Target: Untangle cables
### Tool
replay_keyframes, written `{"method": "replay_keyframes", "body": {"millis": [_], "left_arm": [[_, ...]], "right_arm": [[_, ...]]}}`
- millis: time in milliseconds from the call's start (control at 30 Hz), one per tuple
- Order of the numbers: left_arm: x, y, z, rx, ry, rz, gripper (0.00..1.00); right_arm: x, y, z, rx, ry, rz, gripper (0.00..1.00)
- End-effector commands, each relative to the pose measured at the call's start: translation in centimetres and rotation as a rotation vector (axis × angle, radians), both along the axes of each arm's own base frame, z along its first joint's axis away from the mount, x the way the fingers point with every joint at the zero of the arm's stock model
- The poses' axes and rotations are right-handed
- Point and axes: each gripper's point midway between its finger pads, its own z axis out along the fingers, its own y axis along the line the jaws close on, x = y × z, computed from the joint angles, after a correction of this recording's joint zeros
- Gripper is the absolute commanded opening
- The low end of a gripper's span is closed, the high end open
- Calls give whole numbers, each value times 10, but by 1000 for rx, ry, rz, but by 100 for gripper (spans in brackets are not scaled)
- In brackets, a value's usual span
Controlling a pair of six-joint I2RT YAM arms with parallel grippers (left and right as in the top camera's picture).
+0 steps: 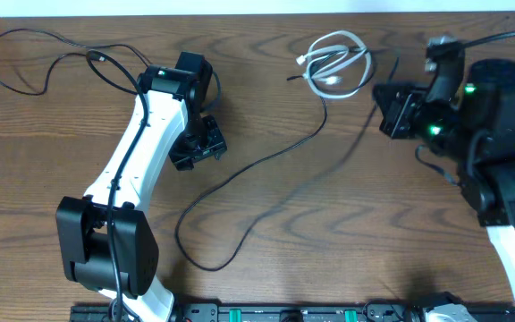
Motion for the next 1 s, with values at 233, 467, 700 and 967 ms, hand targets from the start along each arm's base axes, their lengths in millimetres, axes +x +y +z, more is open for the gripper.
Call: {"method": "replay_keyframes", "body": {"millis": [233, 467, 700, 967], "left_arm": [[1, 2, 0, 10, -1, 7, 57], [0, 2, 0, 10, 1, 7, 57], [1, 2, 0, 9, -4, 6, 57], [0, 2, 0, 10, 1, 7, 57]], "right_arm": [[11, 11, 2, 0, 56, 88, 1], [14, -18, 5, -277, -21, -67, 1], [9, 22, -11, -177, 65, 117, 1], [15, -1, 11, -314, -33, 8, 1]]}}
